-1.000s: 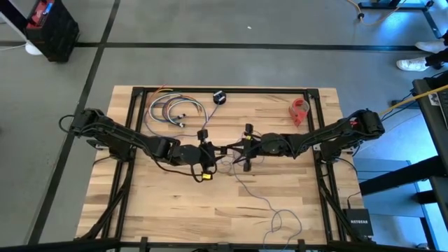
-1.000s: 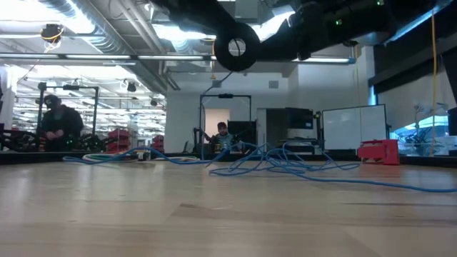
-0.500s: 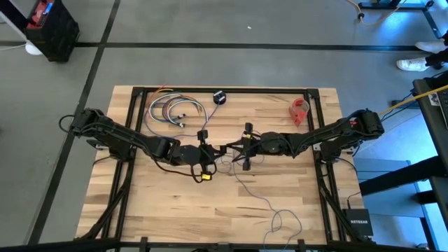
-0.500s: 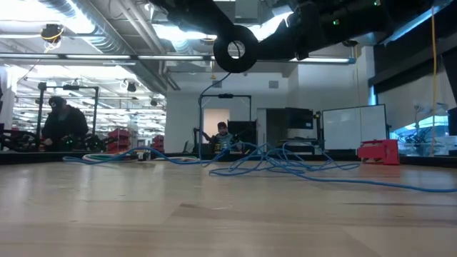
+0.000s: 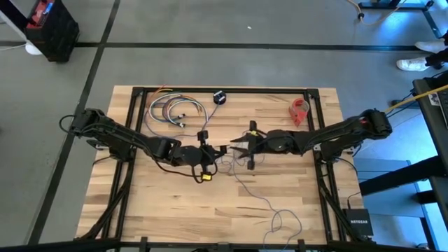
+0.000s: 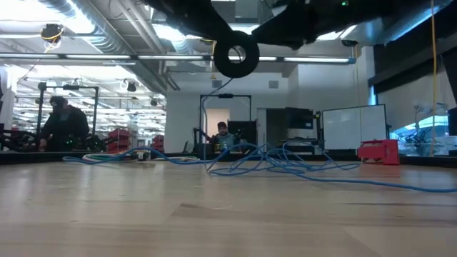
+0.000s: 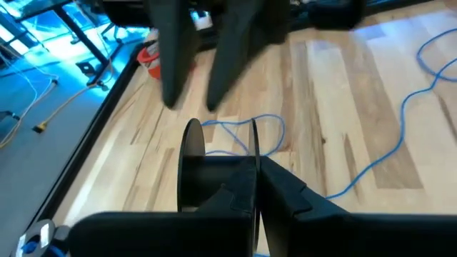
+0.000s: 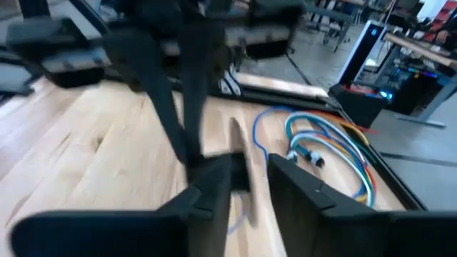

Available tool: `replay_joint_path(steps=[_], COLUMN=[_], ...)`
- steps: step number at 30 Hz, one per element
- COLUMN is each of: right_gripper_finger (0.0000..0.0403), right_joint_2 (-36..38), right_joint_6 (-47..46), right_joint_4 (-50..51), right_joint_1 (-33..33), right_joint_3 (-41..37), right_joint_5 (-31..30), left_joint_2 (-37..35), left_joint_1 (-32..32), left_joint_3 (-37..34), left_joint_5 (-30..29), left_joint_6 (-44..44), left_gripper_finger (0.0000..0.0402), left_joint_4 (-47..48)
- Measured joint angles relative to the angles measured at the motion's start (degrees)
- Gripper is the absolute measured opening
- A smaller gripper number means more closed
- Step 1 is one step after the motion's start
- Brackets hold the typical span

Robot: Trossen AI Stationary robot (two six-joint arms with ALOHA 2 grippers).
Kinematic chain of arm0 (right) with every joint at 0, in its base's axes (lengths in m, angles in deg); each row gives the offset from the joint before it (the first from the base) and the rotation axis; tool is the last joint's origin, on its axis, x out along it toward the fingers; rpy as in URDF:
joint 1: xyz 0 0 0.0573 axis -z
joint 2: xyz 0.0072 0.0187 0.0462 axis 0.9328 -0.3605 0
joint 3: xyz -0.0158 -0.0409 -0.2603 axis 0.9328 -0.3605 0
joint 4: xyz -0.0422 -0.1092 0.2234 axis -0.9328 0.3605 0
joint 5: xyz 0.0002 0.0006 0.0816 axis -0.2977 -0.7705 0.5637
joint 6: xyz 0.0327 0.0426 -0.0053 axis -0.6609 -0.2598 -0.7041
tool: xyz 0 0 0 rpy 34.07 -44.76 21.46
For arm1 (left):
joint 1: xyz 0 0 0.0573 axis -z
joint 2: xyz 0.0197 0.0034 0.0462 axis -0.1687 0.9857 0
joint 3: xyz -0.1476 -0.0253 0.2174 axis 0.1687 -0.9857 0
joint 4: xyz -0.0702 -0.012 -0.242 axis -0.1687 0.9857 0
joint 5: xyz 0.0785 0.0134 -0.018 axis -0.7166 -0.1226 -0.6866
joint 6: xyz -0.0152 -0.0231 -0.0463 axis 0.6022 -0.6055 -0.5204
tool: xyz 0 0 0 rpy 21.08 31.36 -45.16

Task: Coil cords
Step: Coil the blue wire onto the black spool

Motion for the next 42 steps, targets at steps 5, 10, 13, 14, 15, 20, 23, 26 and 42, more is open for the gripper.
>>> replay_joint_path(steps=[5, 10, 13, 14, 15, 20, 23, 26, 42], right_gripper_finger=[0.0125, 0.0126, 0.0126, 0.0126, 0.0126, 0.0126, 0.0126, 0.0109, 0.0009], right_joint_2=[7.16, 8.33, 6.74, 5.98, 5.39, 2.59, 1.95, 1.15, -0.16], right_joint_6=[-0.04, -1.34, -1.26, -1.27, -1.26, -1.26, -1.25, -1.24, 1.62], right_joint_4=[7.61, 7.80, 7.46, 6.75, 5.51, 2.20, 1.17, 0.43, 0.41], right_joint_1=[0.02, 0.04, 0.04, 0.04, 0.04, 0.04, 0.08, 0.09, 0.04], right_joint_3=[-0.01, -0.50, -0.59, -0.61, -0.61, -0.63, -0.63, -0.63, -0.61], right_joint_5=[-0.04, 3.45, 4.04, 4.49, 5.29, 8.34, 8.36, 8.40, 4.11], left_joint_2=[0.00, 0.94, 1.92, 2.19, 2.38, 2.43, 2.43, 2.43, 2.29], left_joint_1=[-0.01, 0.03, 0.56, 0.80, 0.95, 1.65, 1.95, 1.96, 1.78], left_joint_3=[0.01, 0.04, 0.04, 0.02, 0.02, 0.02, 0.02, 0.02, 1.16], left_joint_5=[-0.03, -0.02, 0.02, 0.31, 1.14, 3.16, 3.22, 3.12, 1.47], left_joint_6=[2.03, 4.76, 6.63, 7.41, 8.03, 9.97, 10.20, 10.40, 7.16], left_gripper_finger=[0.0001, 0.0001, 0.0000, 0.0000, 0.0000, 0.0000, 0.0000, 0.0000, 0.0046], left_joint_4=[-2.10, -6.14, -8.68, -9.29, -10.10, -11.41, -11.41, -11.61, -8.64])
